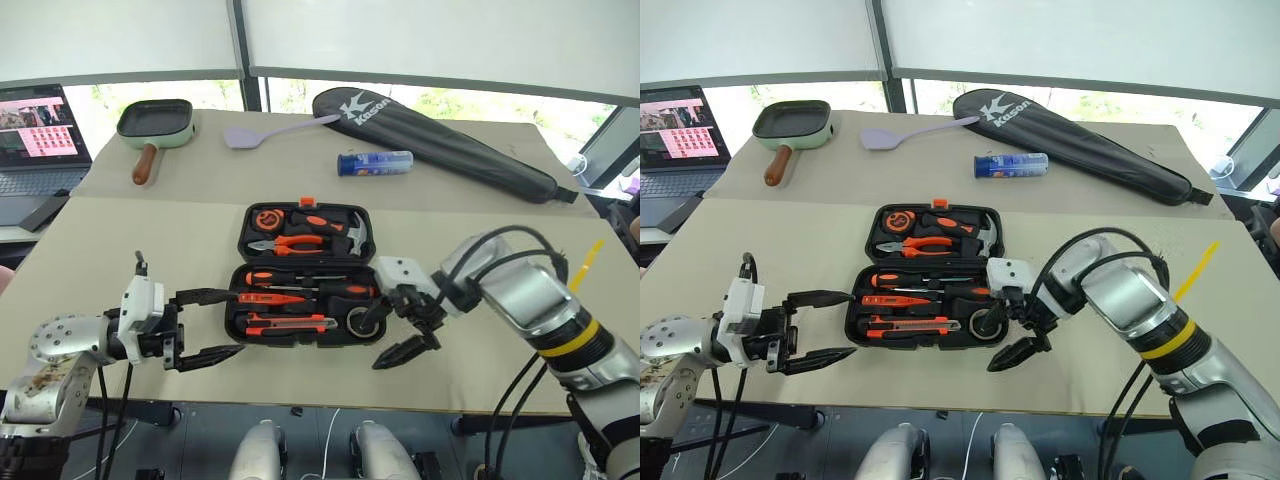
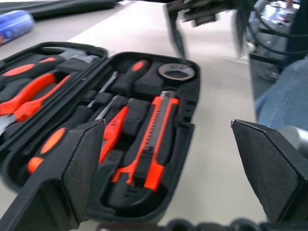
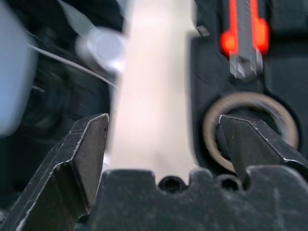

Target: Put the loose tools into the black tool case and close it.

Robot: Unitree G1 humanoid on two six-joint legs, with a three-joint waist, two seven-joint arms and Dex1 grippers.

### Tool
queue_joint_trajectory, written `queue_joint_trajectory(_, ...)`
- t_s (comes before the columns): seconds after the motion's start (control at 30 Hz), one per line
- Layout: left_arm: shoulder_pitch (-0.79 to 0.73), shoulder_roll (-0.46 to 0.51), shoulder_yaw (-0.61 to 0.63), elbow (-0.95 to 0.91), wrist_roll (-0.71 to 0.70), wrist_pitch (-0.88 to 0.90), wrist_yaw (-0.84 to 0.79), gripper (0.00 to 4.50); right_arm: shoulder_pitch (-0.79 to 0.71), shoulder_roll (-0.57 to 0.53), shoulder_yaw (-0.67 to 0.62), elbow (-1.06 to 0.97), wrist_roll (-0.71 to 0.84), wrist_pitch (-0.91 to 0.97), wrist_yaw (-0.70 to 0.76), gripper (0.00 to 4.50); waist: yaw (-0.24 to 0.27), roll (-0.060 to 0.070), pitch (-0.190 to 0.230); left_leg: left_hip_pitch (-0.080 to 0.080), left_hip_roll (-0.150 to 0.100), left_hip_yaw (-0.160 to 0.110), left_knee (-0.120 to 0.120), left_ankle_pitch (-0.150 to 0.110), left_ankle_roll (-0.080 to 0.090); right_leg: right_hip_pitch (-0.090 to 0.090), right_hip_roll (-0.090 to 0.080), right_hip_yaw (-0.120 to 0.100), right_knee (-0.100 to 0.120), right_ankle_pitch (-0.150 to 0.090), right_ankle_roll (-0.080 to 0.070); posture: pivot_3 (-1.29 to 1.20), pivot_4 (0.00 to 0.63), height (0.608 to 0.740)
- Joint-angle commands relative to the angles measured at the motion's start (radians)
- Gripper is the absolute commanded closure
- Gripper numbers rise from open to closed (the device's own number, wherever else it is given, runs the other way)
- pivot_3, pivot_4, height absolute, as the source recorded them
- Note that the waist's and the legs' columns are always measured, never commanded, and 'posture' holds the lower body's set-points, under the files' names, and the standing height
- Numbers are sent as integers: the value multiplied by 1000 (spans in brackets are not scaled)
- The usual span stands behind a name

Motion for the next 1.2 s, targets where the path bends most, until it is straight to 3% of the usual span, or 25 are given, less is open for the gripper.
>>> queue_joint_trajectory(0.03,-34,-37,94,32,-68,30,93,527,34,6,-148,94,46,-131,-9,382,0,0,0,0,0,0,0,0,0,0,0,0,0,0,0,0,150,740)
queue_joint_trajectory(0.17,-129,-71,82,172,84,-5,282,1764,73,50,-247,286,-58,-322,-193,1356,5,-1,-1,2,-1,1,1,0,0,3,0,-1,0,0,0,0,150,740)
queue_joint_trajectory(0.27,-220,-109,34,248,148,17,384,2918,84,110,-257,449,-208,-535,-426,2469,1,-2,-1,1,-1,4,0,0,0,1,0,0,1,0,0,0,150,740)
queue_joint_trajectory(0.4,-314,-140,-51,337,220,65,437,4352,69,184,-235,603,-299,-702,-532,3819,-1,-2,-1,-1,-2,4,0,1,0,0,0,0,1,1,1,0,150,740)
queue_joint_trajectory(0.43,-338,-152,-78,361,235,64,432,4500,64,202,-225,631,-319,-734,-550,4153,-1,-2,-1,0,-2,4,0,1,0,0,0,0,1,1,1,0,150,740)
queue_joint_trajectory(0.47,-357,-158,-109,377,249,93,432,4500,61,221,-217,647,-331,-751,-560,4408,-2,-2,-1,0,-2,4,0,1,0,0,0,0,1,1,1,0,150,740)
queue_joint_trajectory(0.6,-397,-165,-170,403,262,176,403,4500,68,268,-206,637,-345,-737,-570,4408,-8,-2,-1,0,-2,4,0,1,-1,0,0,1,2,1,0,0,150,740)
queue_joint_trajectory(0.83,-437,-188,-226,429,269,158,323,4500,134,299,-206,486,-311,-705,-547,4408,0,-2,-1,-1,-2,4,0,1,-1,0,0,1,1,1,1,0,150,740)
queue_joint_trajectory(1.2,-343,-163,-250,308,265,163,226,4500,353,191,-244,128,-268,-464,-540,4408,1,-2,-1,-1,-2,4,0,0,-1,0,0,1,1,0,1,0,150,740)
